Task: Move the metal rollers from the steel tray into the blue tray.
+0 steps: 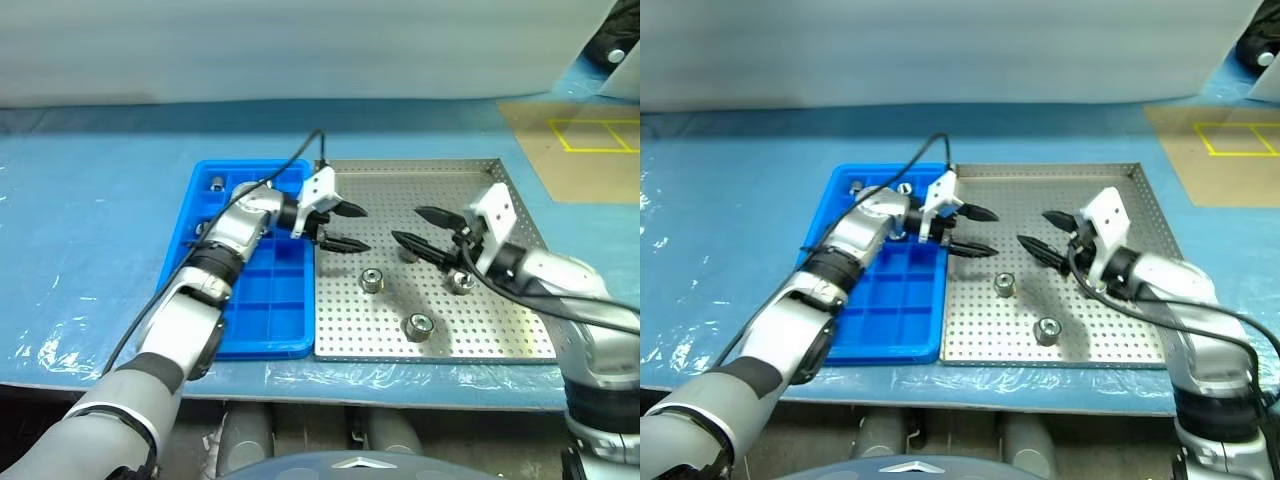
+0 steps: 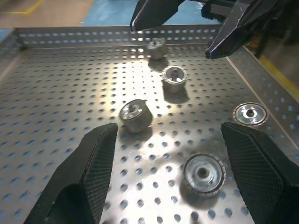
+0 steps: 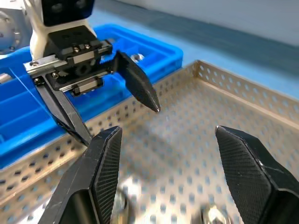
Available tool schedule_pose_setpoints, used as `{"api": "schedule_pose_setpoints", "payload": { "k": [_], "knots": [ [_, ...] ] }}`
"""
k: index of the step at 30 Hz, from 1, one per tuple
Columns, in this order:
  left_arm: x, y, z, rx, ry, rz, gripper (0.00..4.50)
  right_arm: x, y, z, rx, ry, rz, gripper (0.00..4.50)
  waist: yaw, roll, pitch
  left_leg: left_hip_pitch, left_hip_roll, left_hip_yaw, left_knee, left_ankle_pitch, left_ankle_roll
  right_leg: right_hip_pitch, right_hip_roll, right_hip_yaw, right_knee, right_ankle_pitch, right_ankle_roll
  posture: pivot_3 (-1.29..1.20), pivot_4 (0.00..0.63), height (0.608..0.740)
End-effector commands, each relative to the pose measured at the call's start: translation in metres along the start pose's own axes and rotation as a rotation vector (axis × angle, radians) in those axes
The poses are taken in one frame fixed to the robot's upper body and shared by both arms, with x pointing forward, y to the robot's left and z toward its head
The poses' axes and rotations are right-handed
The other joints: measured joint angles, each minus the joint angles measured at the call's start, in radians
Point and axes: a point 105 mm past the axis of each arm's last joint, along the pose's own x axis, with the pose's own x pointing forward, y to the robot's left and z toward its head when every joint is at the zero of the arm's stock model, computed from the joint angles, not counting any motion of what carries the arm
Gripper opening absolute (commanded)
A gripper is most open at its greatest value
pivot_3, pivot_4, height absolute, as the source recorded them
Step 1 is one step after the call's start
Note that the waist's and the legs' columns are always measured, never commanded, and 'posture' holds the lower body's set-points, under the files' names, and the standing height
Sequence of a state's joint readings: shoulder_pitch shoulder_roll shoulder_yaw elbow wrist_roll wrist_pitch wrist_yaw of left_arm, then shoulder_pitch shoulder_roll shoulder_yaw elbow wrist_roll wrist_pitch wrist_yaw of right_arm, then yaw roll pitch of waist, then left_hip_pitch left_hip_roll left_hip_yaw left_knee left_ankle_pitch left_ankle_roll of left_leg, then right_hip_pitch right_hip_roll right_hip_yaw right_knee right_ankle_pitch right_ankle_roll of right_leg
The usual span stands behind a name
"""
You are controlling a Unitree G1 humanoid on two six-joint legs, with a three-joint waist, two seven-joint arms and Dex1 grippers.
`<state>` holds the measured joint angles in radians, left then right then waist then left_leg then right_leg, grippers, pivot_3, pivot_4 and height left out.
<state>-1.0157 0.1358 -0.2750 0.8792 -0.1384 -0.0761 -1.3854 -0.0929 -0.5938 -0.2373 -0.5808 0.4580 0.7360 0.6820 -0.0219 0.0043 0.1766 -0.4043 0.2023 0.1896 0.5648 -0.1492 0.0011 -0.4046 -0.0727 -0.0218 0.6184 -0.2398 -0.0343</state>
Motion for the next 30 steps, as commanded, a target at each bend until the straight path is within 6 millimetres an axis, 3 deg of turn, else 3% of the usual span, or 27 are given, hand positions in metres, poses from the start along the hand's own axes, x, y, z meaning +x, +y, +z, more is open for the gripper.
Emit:
{"api": "schedule_pose_setpoints", "payload": {
  "k": [1, 6, 11, 21, 24, 27, 30],
  "knots": [
    [0.007, -0.010, -0.001, 0.056, 0.050, -0.127, 3.73, -0.019, 0.003, 0.013, -0.023, -0.041, -0.090, 3.30, -0.022, 0.000, 0.000, 0.000, 0.000, 0.001, 0.001, 0.000, 0.000, 0.000, 0.000, 0.000, 0.000, 0.000, 0.000, -0.66, 0.150, 0.740],
    [0.008, -0.016, -0.024, 0.098, 0.180, -0.187, 3.73, -0.035, 0.014, 0.000, 0.031, -0.018, -0.186, 3.30, -0.060, 0.001, 0.000, 0.002, 0.000, 0.006, 0.002, -0.002, -0.002, 0.002, 0.000, 0.000, 0.000, 0.000, 0.001, -0.73, 0.150, 0.740],
    [0.010, -0.013, -0.034, 0.121, 0.226, -0.146, 3.73, -0.035, 0.014, -0.002, 0.043, -0.020, -0.213, 3.30, -0.102, 0.001, 0.000, -0.001, 0.000, 0.005, 0.007, -0.006, 0.004, 0.004, -0.001, 0.000, -0.004, 0.001, 0.004, -0.73, 0.150, 0.740],
    [0.013, -0.018, -0.060, 0.136, 0.334, -0.134, 3.73, -0.030, 0.009, -0.002, 0.036, -0.016, -0.210, 3.30, -0.134, 0.001, 0.000, -0.004, -0.001, 0.001, 0.008, -0.009, 0.015, 0.007, -0.004, 0.000, -0.013, 0.002, 0.004, -0.69, 0.150, 0.740],
    [0.012, -0.021, -0.062, 0.138, 0.336, -0.149, 3.16, -0.028, 0.008, -0.001, 0.033, -0.017, -0.204, 3.30, -0.134, 0.001, 0.000, -0.003, 0.000, 0.001, 0.008, -0.009, 0.015, 0.009, -0.004, -0.001, -0.012, 0.002, 0.004, -0.69, 0.150, 0.740],
    [0.012, -0.021, -0.063, 0.141, 0.338, -0.140, 2.23, -0.027, 0.007, 0.000, 0.031, -0.017, -0.200, 3.30, -0.134, 0.001, 0.000, 0.000, 0.000, 0.001, 0.009, -0.009, 0.015, 0.012, -0.004, -0.001, -0.012, 0.002, 0.004, -0.68, 0.150, 0.740],
    [0.009, -0.024, -0.062, 0.135, 0.325, -0.174, 2.06, -0.025, 0.005, 0.000, 0.026, -0.017, -0.195, 3.30, -0.134, 0.001, 0.000, 0.001, 0.000, 0.001, 0.010, -0.010, 0.014, 0.013, -0.005, -0.001, -0.012, 0.002, 0.004, -0.67, 0.150, 0.740]
  ]
}}
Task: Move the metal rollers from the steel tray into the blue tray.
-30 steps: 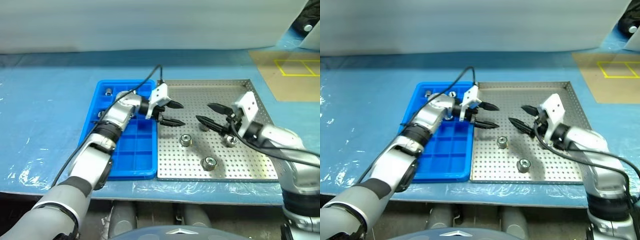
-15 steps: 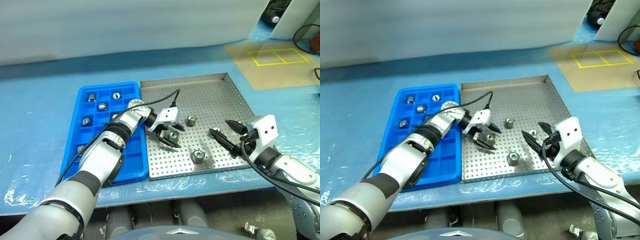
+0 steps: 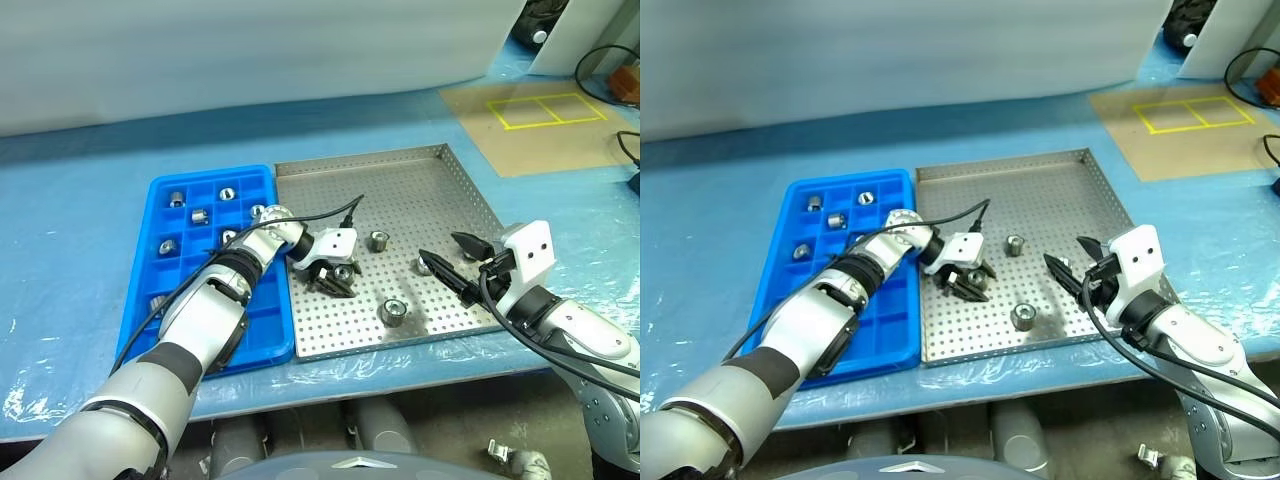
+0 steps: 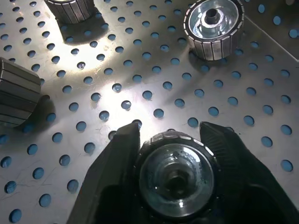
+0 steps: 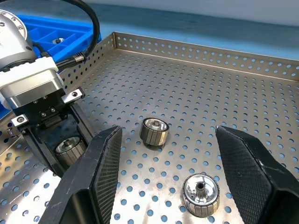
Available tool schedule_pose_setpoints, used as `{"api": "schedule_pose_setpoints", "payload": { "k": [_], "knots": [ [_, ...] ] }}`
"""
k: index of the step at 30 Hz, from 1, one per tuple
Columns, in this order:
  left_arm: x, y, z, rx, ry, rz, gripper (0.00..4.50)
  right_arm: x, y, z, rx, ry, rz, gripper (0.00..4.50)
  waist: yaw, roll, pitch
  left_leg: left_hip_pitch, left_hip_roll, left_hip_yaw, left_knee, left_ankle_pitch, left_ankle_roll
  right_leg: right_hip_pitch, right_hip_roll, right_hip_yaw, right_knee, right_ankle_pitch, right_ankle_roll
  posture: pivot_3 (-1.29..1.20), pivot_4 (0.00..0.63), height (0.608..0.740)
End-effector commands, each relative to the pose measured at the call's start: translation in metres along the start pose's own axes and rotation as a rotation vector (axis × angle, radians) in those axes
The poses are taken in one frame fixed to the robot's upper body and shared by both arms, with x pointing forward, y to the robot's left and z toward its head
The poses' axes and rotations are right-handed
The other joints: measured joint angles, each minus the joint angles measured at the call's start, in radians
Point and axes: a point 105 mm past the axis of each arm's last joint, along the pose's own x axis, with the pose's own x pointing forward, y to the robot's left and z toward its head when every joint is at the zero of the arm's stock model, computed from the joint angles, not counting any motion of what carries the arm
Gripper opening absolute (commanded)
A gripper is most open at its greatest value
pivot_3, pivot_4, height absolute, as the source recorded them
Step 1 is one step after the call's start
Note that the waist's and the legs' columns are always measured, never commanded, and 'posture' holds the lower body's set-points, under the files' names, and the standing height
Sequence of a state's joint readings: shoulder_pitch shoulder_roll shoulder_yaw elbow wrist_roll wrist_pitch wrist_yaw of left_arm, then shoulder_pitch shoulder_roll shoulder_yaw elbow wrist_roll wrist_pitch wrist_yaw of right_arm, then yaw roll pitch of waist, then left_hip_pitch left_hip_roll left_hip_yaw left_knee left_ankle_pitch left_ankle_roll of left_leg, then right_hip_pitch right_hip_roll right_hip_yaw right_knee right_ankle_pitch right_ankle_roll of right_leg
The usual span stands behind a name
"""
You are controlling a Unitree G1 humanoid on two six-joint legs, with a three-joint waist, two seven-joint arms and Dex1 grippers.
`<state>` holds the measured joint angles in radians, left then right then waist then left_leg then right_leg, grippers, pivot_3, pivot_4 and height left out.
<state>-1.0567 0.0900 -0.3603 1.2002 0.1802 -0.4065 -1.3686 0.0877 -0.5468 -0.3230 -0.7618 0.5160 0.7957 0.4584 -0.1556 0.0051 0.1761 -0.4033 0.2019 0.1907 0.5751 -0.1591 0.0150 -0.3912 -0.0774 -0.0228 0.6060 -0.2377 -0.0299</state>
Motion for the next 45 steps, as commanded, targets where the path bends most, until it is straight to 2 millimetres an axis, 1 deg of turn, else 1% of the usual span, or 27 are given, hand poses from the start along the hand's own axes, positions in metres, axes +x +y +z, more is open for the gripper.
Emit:
{"api": "schedule_pose_setpoints", "payload": {
  "k": [1, 2, 6, 9, 12, 14, 17, 21, 24, 27, 30, 32, 33, 34, 35, 37, 38, 40, 42, 44, 45],
  "knots": [
    [-0.004, 0.000, 0.001, 0.018, -0.009, -0.003, 1.94, 0.002, 0.001, 0.010, -0.030, -0.039, 0.022, 3.30, 0.000, 0.000, 0.000, 0.000, 0.000, 0.000, 0.000, -0.001, -0.002, 0.000, 0.000, 0.000, 0.000, 0.000, 0.000, -0.66, 0.150, 0.740],
    [-0.006, 0.004, 0.002, 0.015, -0.014, 0.030, 1.77, 0.004, 0.002, 0.010, -0.033, -0.039, 0.029, 3.30, 0.001, 0.000, 0.000, 0.000, 0.000, 0.000, 0.000, -0.001, -0.002, 0.000, 0.000, 0.000, 0.000, 0.000, 0.000, -0.65, 0.150, 0.740],
    [-0.016, 0.014, 0.010, 0.014, -0.058, 0.091, 1.77, 0.010, 0.005, 0.012, -0.036, -0.047, 0.058, 3.30, 0.001, 0.000, 0.000, 0.000, 0.000, -0.001, 0.000, -0.001, -0.002, 0.000, 0.000, 0.000, 0.000, 0.000, 0.000, -0.62, 0.150, 0.740],
    [-0.031, 0.018, 0.022, 0.040, -0.117, 0.100, 1.77, 0.015, 0.007, 0.015, -0.040, -0.053, 0.091, 3.30, 0.004, 0.000, 0.000, -0.001, 0.000, -0.001, 0.000, 0.001, 0.001, -0.001, 0.000, 0.000, 0.000, 0.000, 0.000, -0.59, 0.150, 0.740],
    [-0.051, 0.025, 0.042, 0.017, -0.230, 0.119, 1.77, 0.022, 0.009, 0.018, -0.046, -0.059, 0.123, 3.30, 0.008, 0.000, 0.000, -0.001, 0.000, -0.001, 0.000, 0.001, 0.001, -0.001, 0.000, -0.001, 0.000, 0.000, 0.000, -0.54, 0.150, 0.740],
    [-0.069, 0.027, 0.051, 0.020, -0.274, 0.143, 1.77, 0.030, 0.011, 0.022, -0.055, -0.069, 0.163, 3.30, 0.010, 0.000, 0.000, -0.001, 0.000, -0.001, 0.000, 0.001, 0.001, -0.001, 0.000, -0.001, 0.001, 0.000, 0.000, -0.51, 0.150, 0.740],
    [-0.093, 0.026, 0.052, 0.060, -0.255, 0.195, 1.77, 0.042, 0.015, 0.030, -0.074, -0.089, 0.234, 3.30, 0.013, 0.000, 0.001, -0.001, 0.001, -0.001, -0.001, 0.001, 0.001, -0.002, 0.000, 0.000, 0.001, 0.000, -0.001, -0.46, 0.150, 0.740],
    [-0.121, 0.020, 0.058, 0.063, -0.257, 0.246, 1.77, 0.055, 0.020, 0.039, -0.099, -0.105, 0.314, 3.30, 0.037, 0.001, 0.001, 0.000, 0.002, 0.000, -0.003, 0.001, 0.000, -0.003, 0.001, -0.001, 0.002, 0.000, -0.001, -0.36, 0.150, 0.740],
    [-0.142, 0.010, 0.051, 0.042, -0.222, 0.308, 1.77, 0.072, 0.028, 0.050, -0.114, -0.132, 0.412, 3.30, 0.065, 0.002, 0.001, -0.001, 0.002, 0.000, -0.005, 0.002, -0.001, -0.005, 0.001, -0.001, 0.003, 0.000, -0.001, -0.26, 0.150, 0.740],
    [-0.155, -0.001, 0.038, 0.012, -0.167, 0.375, 1.77, 0.087, 0.039, 0.057, -0.123, -0.151, 0.510, 3.30, 0.099, 0.002, 0.001, -0.001, 0.003, 0.002, -0.005, 0.003, -0.002, -0.008, 0.001, 0.000, 0.005, 0.000, -0.002, -0.16, 0.150, 0.740],
    [-0.168, -0.016, 0.025, -0.040, -0.124, 0.459, 1.77, 0.103, 0.052, 0.060, -0.133, -0.161, 0.603, 3.30, 0.139, 0.002, 0.001, -0.001, 0.003, 0.003, -0.006, 0.004, -0.004, -0.010, 0.001, 0.000, 0.009, -0.001, -0.003, -0.05, 0.150, 0.740],
    [-0.181, -0.025, 0.006, -0.105, -0.077, 0.571, 1.77, 0.113, 0.063, 0.061, -0.143, -0.168, 0.670, 3.30, 0.167, 0.002, 0.001, -0.002, 0.003, 0.003, -0.008, 0.005, -0.006, -0.012, 0.001, 0.000, 0.011, -0.002, -0.004, 0.00, 0.150, 0.740],
    [-0.186, -0.030, -0.005, -0.139, -0.050, 0.622, 1.77, 0.118, 0.067, 0.062, -0.144, -0.172, 0.694, 3.30, 0.178, 0.002, 0.001, -0.002, 0.003, 0.003, -0.009, 0.006, -0.007, -0.013, 0.001, -0.001, 0.013, -0.002, -0.005, 0.02, 0.150, 0.740],
    [-0.189, -0.033, -0.012, -0.159, -0.033, 0.653, 1.77, 0.120, 0.068, 0.063, -0.146, -0.175, 0.708, 3.30, 0.186, 0.002, 0.001, -0.002, 0.004, 0.003, -0.009, 0.007, -0.009, -0.015, 0.001, -0.001, 0.014, -0.002, -0.005, 0.03, 0.150, 0.740],
    [-0.192, -0.039, -0.019, -0.195, -0.032, 0.679, 1.77, 0.122, 0.070, 0.063, -0.152, -0.178, 0.723, 3.30, 0.201, 0.002, 0.001, -0.002, 0.004, 0.003, -0.010, 0.007, -0.011, -0.015, 0.001, -0.001, 0.015, -0.002, -0.006, 0.05, 0.150, 0.740],
    [-0.193, -0.047, -0.024, -0.236, -0.034, 0.704, 1.77, 0.125, 0.072, 0.063, -0.161, -0.182, 0.742, 3.30, 0.227, 0.002, 0.001, -0.002, 0.004, 0.004, -0.011, 0.007, -0.015, -0.016, 0.001, -0.002, 0.017, -0.003, -0.007, 0.06, 0.150, 0.740],
    [-0.192, -0.053, -0.030, -0.255, -0.024, 0.720, 1.77, 0.124, 0.074, 0.064, -0.152, -0.184, 0.761, 3.30, 0.240, 0.002, 0.001, -0.002, 0.004, 0.004, -0.011, 0.007, -0.016, -0.016, 0.001, -0.002, 0.017, -0.003, -0.007, 0.08, 0.150, 0.740],
    [-0.189, -0.060, -0.035, -0.276, -0.024, 0.735, 1.77, 0.124, 0.075, 0.063, -0.142, -0.182, 0.785, 3.30, 0.253, 0.002, 0.001, -0.002, 0.004, 0.004, -0.011, 0.008, -0.017, -0.016, 0.001, -0.002, 0.017, -0.003, -0.007, 0.08, 0.150, 0.740],
    [-0.187, -0.061, -0.035, -0.293, -0.044, 0.760, 1.77, 0.124, 0.076, 0.063, -0.140, -0.180, 0.794, 3.30, 0.262, 0.002, 0.001, -0.002, 0.004, 0.004, -0.011, 0.008, -0.017, -0.015, 0.000, -0.002, 0.017, -0.003, -0.006, 0.09, 0.150, 0.740],
    [-0.184, -0.058, -0.040, -0.301, -0.044, 0.781, 1.77, 0.123, 0.079, 0.061, -0.136, -0.178, 0.808, 3.30, 0.266, 0.001, 0.001, -0.002, 0.004, 0.004, -0.011, 0.009, -0.018, -0.016, 0.000, -0.002, 0.018, -0.003, -0.006, 0.08, 0.150, 0.740],
    [-0.181, -0.053, -0.044, -0.278, -0.017, 0.808, 1.77, 0.123, 0.081, 0.060, -0.139, -0.176, 0.814, 3.30, 0.266, 0.001, 0.001, -0.001, 0.004, 0.004, -0.011, 0.009, -0.019, -0.015, 0.000, -0.002, 0.018, -0.003, -0.006, 0.08, 0.150, 0.740]
  ]
}}
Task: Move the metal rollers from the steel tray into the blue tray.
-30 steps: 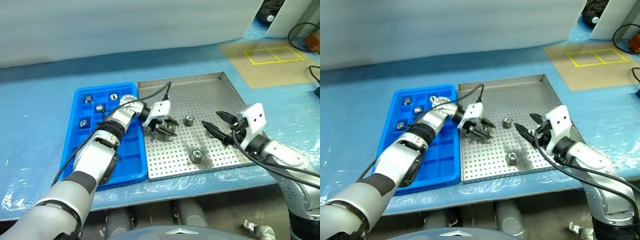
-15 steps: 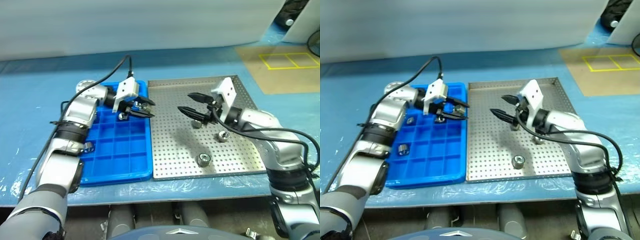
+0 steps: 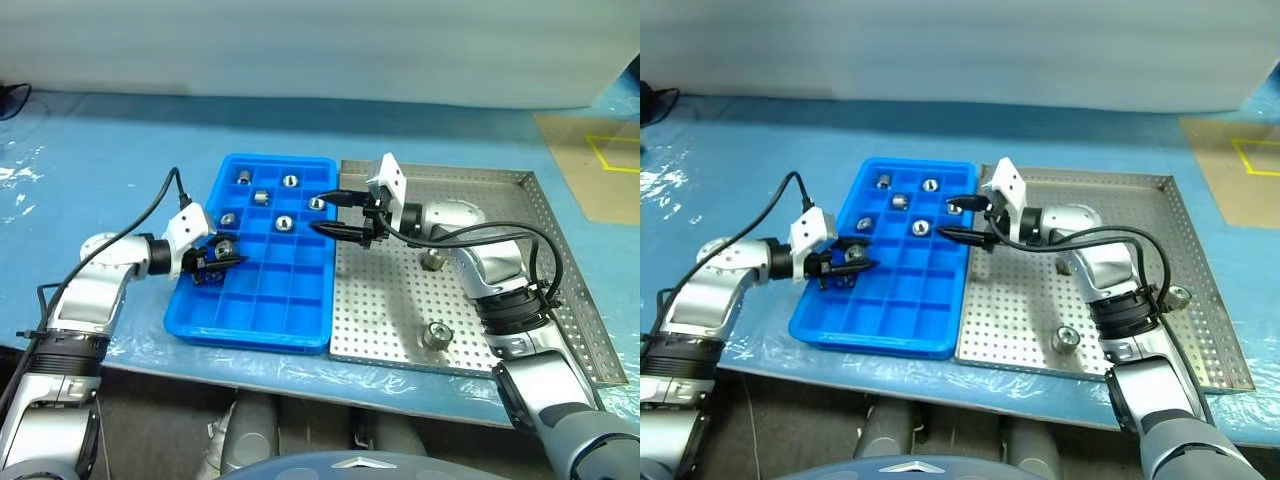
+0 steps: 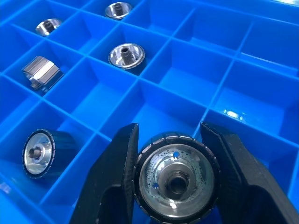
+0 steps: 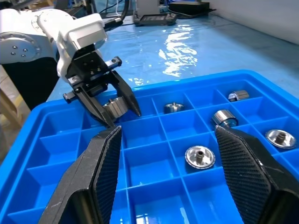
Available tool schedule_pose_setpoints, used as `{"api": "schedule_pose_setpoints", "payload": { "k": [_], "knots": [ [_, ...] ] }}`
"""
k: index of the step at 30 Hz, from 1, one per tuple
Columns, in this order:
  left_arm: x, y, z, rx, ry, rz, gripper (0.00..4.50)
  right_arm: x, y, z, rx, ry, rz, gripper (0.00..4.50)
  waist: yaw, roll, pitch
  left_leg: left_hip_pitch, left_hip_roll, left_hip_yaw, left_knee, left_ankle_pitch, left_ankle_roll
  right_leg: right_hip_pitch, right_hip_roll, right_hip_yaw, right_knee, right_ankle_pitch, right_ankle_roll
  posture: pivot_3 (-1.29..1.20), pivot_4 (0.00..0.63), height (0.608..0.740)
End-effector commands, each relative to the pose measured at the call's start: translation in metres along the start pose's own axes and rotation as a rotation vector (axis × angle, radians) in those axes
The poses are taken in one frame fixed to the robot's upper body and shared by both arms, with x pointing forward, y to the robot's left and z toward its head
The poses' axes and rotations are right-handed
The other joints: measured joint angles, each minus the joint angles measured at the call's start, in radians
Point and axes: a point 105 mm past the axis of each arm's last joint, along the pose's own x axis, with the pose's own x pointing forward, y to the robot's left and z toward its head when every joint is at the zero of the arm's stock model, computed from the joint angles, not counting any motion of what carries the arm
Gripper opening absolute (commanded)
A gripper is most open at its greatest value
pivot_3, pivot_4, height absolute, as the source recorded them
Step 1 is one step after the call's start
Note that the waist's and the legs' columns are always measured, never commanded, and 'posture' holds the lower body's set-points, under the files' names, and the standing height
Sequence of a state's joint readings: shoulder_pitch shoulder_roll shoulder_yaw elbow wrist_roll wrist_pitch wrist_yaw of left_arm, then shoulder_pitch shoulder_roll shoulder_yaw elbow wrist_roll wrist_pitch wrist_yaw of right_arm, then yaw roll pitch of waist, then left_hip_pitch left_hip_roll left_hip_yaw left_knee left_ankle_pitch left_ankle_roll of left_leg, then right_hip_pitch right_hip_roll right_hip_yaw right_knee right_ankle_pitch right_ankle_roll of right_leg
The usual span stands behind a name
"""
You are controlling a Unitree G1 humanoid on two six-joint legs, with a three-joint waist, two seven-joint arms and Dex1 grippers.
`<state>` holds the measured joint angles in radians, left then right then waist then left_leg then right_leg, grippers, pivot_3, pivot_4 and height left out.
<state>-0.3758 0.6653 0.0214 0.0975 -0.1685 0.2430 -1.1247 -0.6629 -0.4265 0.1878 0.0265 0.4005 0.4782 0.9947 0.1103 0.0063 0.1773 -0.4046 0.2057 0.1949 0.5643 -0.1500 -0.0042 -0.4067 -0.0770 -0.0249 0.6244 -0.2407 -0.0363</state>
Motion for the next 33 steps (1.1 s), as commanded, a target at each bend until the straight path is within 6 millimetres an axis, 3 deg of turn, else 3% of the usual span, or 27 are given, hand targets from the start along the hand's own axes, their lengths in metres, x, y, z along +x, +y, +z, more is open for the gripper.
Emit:
{"api": "schedule_pose_setpoints", "payload": {
  "k": [1, 7, 13, 21, 25, 29, 33],
  "knots": [
    [0.009, 0.012, 0.012, 0.094, -0.031, 0.088, 1.77, 0.003, 0.005, 0.012, -0.047, -0.032, 0.035, 3.30, 0.000, 0.000, 0.000, 0.001, 0.000, 0.000, 0.000, 0.000, -0.001, 0.000, 0.000, 0.000, 0.000, 0.000, 0.000, 0.08, 0.150, 0.740],
    [0.032, 0.014, 0.023, 0.113, -0.086, 0.072, 1.77, -0.005, -0.002, 0.011, -0.054, -0.016, -0.011, 3.30, -0.005, -0.001, 0.000, 0.001, 0.000, -0.003, 0.000, 0.002, -0.003, 0.000, 0.000, 0.000, 0.001, 0.000, 0.000, 0.04, 0.150, 0.740],
    [0.036, 0.011, 0.001, 0.093, -0.003, 0.028, 1.77, -0.012, 0.000, 0.004, -0.048, 0.000, -0.038, 3.30, -0.017, -0.001, 0.000, 0.000, 0.000, -0.003, -0.002, 0.004, -0.006, -0.002, 0.003, 0.001, 0.000, 0.000, 0.000, 0.00, 0.150, 0.740],
    [0.038, 0.020, 0.000, 0.126, 0.020, 0.032, 4.39, -0.015, 0.000, 0.002, -0.045, 0.000, -0.075, 3.30, -0.016, -0.001, -0.001, 0.001, 0.001, -0.002, -0.002, 0.004, -0.006, -0.001, 0.003, 0.001, 0.000, 0.000, 0.000, -0.02, 0.150, 0.740],
    [0.045, 0.018, 0.023, 0.116, -0.071, 0.004, 4.45, -0.016, 0.001, 0.000, -0.042, 0.002, -0.080, 3.30, -0.016, -0.001, -0.001, 0.002, 0.001, -0.002, -0.002, 0.004, -0.006, 0.000, 0.002, 0.001, 0.001, 0.000, 0.000, -0.04, 0.150, 0.740],
    [0.061, 0.009, 0.065, 0.084, -0.231, -0.071, 4.45, -0.024, 0.000, 0.004, -0.053, 0.005, -0.109, 3.30, -0.017, -0.001, -0.001, 0.000, 0.001, -0.001, -0.002, 0.004, -0.006, -0.001, 0.002, 0.001, 0.000, 0.000, 0.000, -0.10, 0.150, 0.740],
    [0.082, 0.006, 0.078, 0.109, -0.259, -0.115, 4.45, -0.041, -0.003, 0.006, -0.066, 0.024, -0.176, 3.30, -0.018, -0.001, 0.000, -0.001, 0.000, 0.002, -0.001, 0.004, -0.006, -0.001, 0.002, 0.001, 0.000, 0.000, 0.000, -0.18, 0.150, 0.740]
  ]
}}
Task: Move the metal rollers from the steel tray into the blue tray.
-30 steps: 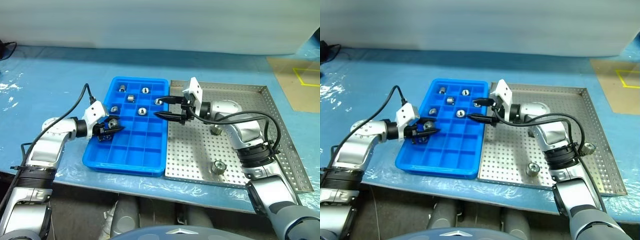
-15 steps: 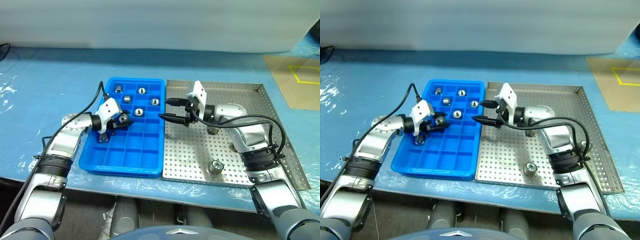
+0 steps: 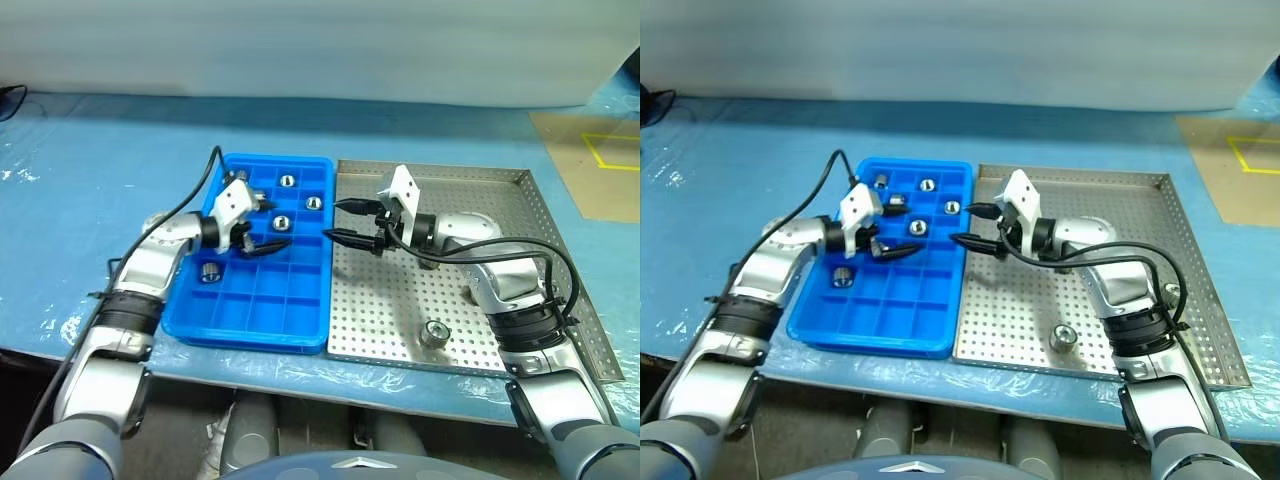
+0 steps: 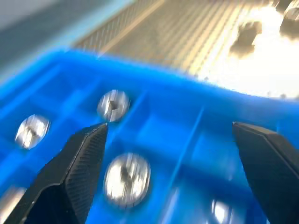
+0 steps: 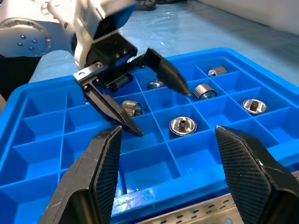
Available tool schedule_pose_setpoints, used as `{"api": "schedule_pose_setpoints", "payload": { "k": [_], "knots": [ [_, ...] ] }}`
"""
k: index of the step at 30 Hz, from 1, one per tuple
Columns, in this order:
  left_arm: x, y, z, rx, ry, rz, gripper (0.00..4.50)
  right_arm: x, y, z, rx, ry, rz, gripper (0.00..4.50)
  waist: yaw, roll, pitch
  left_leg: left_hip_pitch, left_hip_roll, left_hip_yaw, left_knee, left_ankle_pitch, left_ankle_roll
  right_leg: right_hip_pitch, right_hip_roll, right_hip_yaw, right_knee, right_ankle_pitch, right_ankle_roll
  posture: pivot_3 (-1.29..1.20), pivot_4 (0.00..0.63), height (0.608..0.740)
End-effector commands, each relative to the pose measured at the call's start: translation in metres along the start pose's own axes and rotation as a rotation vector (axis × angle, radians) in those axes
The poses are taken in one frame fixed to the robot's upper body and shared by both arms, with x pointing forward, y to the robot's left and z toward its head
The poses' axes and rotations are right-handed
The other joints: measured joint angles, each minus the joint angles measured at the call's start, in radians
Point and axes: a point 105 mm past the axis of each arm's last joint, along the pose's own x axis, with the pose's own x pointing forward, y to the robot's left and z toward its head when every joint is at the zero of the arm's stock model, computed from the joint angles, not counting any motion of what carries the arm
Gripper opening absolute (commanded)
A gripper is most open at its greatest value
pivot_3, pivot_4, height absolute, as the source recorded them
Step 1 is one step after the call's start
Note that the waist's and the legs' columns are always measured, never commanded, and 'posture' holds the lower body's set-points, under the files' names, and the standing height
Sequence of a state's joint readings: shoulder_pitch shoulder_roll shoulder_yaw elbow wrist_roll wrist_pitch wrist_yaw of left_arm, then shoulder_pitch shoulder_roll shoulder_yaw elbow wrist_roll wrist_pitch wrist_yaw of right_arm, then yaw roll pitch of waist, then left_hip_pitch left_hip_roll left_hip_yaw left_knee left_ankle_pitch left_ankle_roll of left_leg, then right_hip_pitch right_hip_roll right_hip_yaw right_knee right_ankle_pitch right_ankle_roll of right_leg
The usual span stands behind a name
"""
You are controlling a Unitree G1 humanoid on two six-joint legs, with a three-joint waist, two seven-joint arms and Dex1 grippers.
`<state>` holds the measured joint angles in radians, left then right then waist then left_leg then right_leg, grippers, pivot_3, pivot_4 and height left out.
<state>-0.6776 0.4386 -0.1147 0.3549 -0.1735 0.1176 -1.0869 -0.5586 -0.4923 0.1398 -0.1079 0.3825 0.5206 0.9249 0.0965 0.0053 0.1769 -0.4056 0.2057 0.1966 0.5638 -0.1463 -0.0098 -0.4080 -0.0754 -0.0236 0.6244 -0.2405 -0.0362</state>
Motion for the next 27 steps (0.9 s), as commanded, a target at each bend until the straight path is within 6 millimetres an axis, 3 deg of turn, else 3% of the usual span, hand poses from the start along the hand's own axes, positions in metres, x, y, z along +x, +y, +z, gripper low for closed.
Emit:
{"api": "schedule_pose_setpoints", "payload": {
  "k": [1, 8, 12, 15, 19, 23, 27],
  "knots": [
    [0.019, 0.005, 0.018, 0.062, -0.042, -0.037, 4.45, -0.026, -0.010, 0.011, -0.046, -0.011, -0.101, 3.30, -0.004, 0.000, 0.000, 0.001, 0.000, 0.000, 0.000, 0.000, 0.000, 0.000, 0.000, 0.001, 0.000, 0.000, 0.000, -0.22, 0.150, 0.740],
    [0.072, -0.003, 0.045, 0.004, -0.151, -0.163, 4.45, -0.071, -0.024, 0.006, -0.032, 0.012, -0.340, 3.30, -0.037, 0.000, 0.000, 0.001, 0.000, 0.003, 0.001, -0.001, 0.002, 0.001, 0.001, 0.001, -0.001, 0.000, 0.000, -0.36, 0.150, 0.740],
    [0.113, -0.006, 0.049, 0.009, -0.136, -0.096, 4.45, -0.092, -0.022, 0.002, -0.027, 0.020, -0.466, 3.30, -0.064, 0.000, 0.000, 0.001, -0.001, 0.003, 0.002, -0.003, 0.011, 0.002, 0.001, 0.001, -0.001, 0.000, 0.000, -0.48, 0.150, 0.740],
    [0.133, -0.005, 0.059, -0.088, -0.162, -0.032, 4.45, -0.102, -0.020, 0.001, -0.023, 0.020, -0.537, 3.30, -0.091, 0.000, 0.000, 0.000, -0.002, 0.003, 0.005, -0.004, 0.013, 0.003, 0.001, 0.002, -0.003, 0.001, 0.001, -0.55, 0.150, 0.740],
    [0.157, -0.035, 0.065, -0.114, -0.161, -0.139, 4.45, -0.117, -0.009, -0.001, -0.018, 0.037, -0.614, 3.30, -0.129, 0.000, 0.000, 0.000, -0.003, 0.002, 0.006, -0.006, 0.015, 0.003, 0.001, 0.003, -0.005, 0.001, 0.003, -0.62, 0.150, 0.740],
    [0.168, -0.057, 0.052, -0.105, -0.096, -0.213, 4.45, -0.129, -0.005, -0.001, -0.013, 0.047, -0.678, 3.30, -0.164, 0.000, 0.000, 0.000, -0.003, 0.002, 0.008, -0.007, 0.018, 0.004, 0.001, 0.004, -0.006, 0.002, 0.004, -0.65, 0.150, 0.740],
    [0.171, -0.066, 0.033, -0.072, -0.015, -0.214, 4.45, -0.136, -0.006, 0.000, -0.020, 0.054, -0.713, 3.30, -0.190, 0.000, 0.000, -0.001, -0.004, 0.000, 0.010, -0.008, 0.019, 0.004, 0.001, 0.004, -0.008, 0.003, 0.006, -0.67, 0.150, 0.740]
  ]
}}
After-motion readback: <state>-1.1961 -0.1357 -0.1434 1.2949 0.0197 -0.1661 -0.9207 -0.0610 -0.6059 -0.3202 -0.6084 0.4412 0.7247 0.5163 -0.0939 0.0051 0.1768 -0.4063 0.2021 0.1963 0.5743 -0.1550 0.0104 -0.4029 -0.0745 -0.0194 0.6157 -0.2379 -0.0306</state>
